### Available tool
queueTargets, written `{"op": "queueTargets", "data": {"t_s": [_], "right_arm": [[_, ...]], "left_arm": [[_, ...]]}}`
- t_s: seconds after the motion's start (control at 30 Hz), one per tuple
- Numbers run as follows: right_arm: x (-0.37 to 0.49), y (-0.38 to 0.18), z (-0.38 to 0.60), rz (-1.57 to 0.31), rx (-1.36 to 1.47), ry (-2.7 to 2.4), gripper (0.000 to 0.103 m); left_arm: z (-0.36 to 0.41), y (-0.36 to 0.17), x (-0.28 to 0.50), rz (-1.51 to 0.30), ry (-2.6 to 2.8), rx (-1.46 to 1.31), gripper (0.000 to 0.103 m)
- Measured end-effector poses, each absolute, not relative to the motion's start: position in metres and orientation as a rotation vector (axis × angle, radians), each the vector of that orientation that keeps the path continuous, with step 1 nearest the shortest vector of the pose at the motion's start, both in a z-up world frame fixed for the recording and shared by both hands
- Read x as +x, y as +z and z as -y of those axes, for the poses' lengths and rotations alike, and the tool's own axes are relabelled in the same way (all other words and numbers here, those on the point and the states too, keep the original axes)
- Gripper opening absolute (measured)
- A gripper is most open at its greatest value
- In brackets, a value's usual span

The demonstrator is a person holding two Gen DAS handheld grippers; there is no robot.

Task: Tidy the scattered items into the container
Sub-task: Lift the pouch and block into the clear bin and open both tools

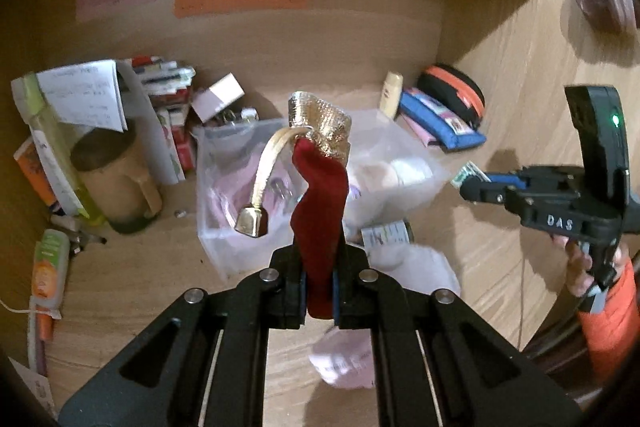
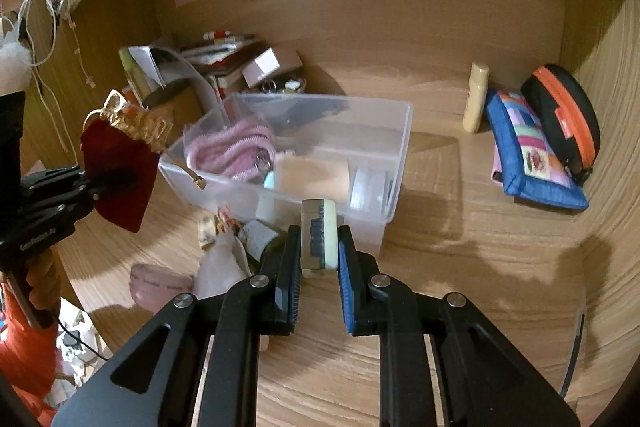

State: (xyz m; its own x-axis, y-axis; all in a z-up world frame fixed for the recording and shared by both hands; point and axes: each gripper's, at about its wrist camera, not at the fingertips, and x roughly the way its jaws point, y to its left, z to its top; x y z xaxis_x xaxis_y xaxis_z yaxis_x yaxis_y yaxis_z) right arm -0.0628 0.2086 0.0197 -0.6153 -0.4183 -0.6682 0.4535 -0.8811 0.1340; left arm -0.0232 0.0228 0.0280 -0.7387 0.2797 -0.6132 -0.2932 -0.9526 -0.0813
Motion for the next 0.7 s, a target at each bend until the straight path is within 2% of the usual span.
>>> {"op": "queueTargets", "data": {"t_s": [0.33,0.7], "right_arm": [[-0.079,0.039,-0.203,-0.039,0.931,-2.487,0.015],[-0.116,0.022,-0.194,-0.007,0.987,-2.483,0.015]], "left_arm": [[-0.016,0.054,-0.042,0.036,2.732,-0.857,0.008],[-0.027,0.037,-0.081,0.02,2.705,-0.899,0.008]]}}
